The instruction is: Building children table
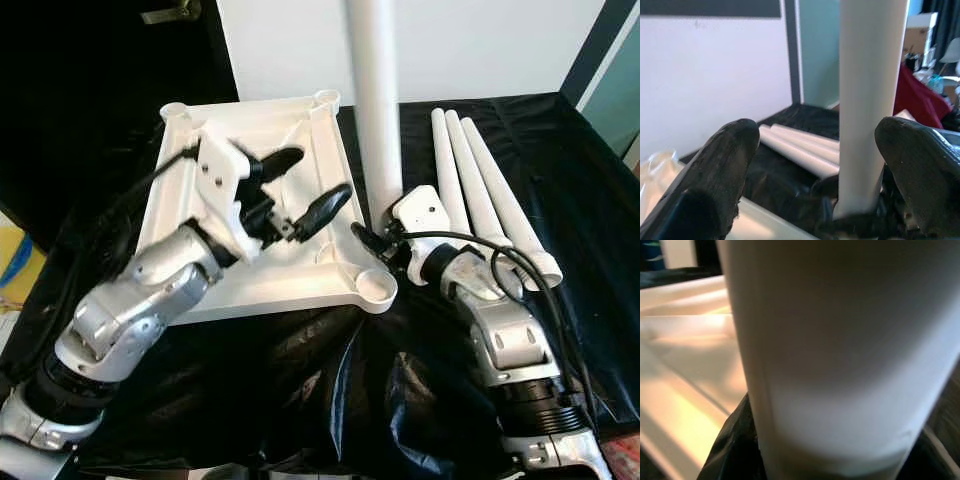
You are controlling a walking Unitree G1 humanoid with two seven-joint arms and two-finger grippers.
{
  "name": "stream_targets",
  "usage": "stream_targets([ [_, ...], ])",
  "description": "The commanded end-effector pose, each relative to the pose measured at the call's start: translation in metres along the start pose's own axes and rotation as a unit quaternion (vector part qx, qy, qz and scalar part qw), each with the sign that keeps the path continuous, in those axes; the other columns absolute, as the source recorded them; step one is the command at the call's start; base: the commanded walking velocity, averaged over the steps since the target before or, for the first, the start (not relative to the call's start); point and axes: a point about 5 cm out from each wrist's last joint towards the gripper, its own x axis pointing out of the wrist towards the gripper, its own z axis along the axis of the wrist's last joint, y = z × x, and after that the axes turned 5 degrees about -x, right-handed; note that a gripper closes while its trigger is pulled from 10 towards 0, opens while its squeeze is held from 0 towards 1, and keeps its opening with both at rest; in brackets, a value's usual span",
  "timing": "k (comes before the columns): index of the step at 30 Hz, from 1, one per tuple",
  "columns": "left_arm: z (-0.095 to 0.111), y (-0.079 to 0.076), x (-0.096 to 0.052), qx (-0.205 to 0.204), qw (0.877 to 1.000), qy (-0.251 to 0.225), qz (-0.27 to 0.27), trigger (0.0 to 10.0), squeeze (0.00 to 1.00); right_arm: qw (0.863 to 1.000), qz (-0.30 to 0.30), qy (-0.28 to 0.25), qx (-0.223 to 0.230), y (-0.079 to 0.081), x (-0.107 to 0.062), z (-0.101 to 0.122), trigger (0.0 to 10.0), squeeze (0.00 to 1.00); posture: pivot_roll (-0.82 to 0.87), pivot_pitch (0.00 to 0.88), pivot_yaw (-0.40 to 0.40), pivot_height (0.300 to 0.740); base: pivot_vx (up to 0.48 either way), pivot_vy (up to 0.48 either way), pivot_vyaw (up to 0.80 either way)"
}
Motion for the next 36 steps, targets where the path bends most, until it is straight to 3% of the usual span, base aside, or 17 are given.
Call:
stream_targets([
  [1,0.000,-0.028,-0.004,-0.001,0.966,0.019,-0.258,10.0,0.00,1.000,0.018,0.002,0.000,-0.002,0.001,0.000,10.0,0.00,-0.06,0.018,-0.011,0.740,0.000,0.000,0.00],
  [14,0.009,-0.033,0.010,-0.018,0.948,0.005,-0.318,10.0,0.00,0.994,0.109,0.008,-0.020,0.007,0.007,0.004,10.0,0.00,-0.07,0.000,-0.001,0.740,0.000,0.000,0.00],
  [21,0.025,-0.032,0.018,-0.074,0.942,-0.028,-0.326,10.0,0.00,0.986,0.166,0.003,-0.019,0.020,0.008,0.005,10.0,0.00,-0.07,0.000,0.003,0.740,0.000,0.000,0.00],
  [27,0.026,-0.030,0.019,-0.088,0.941,-0.030,-0.326,10.0,0.00,0.985,0.173,0.003,-0.019,0.022,0.008,0.005,10.0,0.00,-0.07,0.000,0.003,0.740,0.000,0.000,0.00],
  [28,0.027,-0.029,0.019,-0.104,0.940,-0.034,-0.325,0.0,0.00,0.984,0.175,0.003,-0.020,0.023,0.008,0.005,10.0,0.00,-0.06,0.000,0.003,0.740,0.000,0.000,0.00],
  [36,0.030,-0.022,0.019,-0.107,0.947,-0.035,-0.302,0.0,0.00,0.986,0.166,0.000,-0.015,0.022,0.009,0.006,10.0,0.00,-0.06,0.007,0.002,0.740,0.000,0.000,0.00],
])
